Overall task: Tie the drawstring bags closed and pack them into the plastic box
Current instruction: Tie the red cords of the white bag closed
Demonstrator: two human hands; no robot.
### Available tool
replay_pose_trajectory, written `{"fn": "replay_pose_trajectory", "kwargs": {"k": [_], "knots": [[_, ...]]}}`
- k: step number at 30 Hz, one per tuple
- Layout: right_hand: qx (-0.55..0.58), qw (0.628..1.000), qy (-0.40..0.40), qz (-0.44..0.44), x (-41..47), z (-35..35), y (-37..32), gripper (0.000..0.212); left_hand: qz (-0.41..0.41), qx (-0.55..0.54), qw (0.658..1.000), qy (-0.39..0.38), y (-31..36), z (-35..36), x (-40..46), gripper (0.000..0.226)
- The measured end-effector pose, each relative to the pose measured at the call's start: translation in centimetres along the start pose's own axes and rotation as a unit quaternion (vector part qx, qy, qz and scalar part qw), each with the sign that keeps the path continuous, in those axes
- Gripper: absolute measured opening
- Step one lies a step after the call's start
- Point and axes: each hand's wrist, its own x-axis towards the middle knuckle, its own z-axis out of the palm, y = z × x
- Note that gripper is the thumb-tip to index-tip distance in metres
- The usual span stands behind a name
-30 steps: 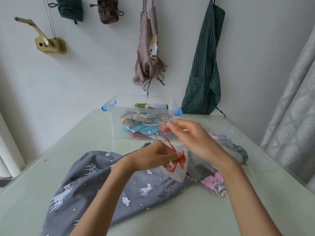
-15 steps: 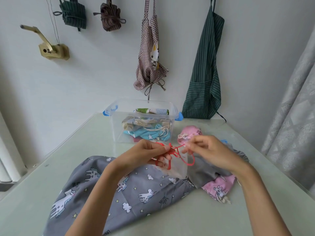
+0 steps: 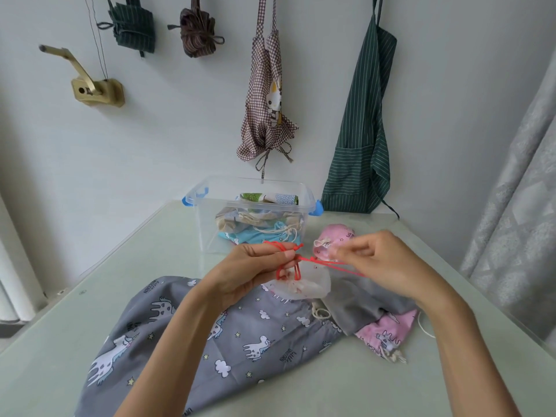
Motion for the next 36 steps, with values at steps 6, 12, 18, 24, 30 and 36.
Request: {"fn": "replay_pose_trajectory", "kwargs": {"k": [6,12,18,24,30,36], "knots": [[-0.04,0.992,-0.111,-0.052,-0.5,0.0,-0.8,0.034,0.013,0.02,0.999,0.022,0.1,-0.2,0.0,0.031],[-0.018,0.998,-0.041,-0.046,-0.3,0.0,-0.7,0.017,0.041,0.055,0.998,0.009,0.3,0.0,-0.3,0.018],[0.023,0.992,-0.102,-0.065,0.9,3.5,-0.2,0.015,0.1,0.125,0.987,-0.026,0.5,0.0,-0.6,0.031],[0.104,0.993,-0.015,-0.06,1.7,4.6,0.8,0.002,0.194,0.209,0.958,0.026,1.1,-0.2,-0.7,0.027],[0.121,0.988,-0.057,-0.08,1.6,5.2,0.8,0.006,0.288,0.279,0.907,0.131,0.3,-0.6,-0.3,0.025],[0.229,0.971,-0.062,0.012,1.8,5.9,0.9,0.012,0.296,0.355,0.862,0.207,-0.8,-0.1,0.1,0.008]]}}
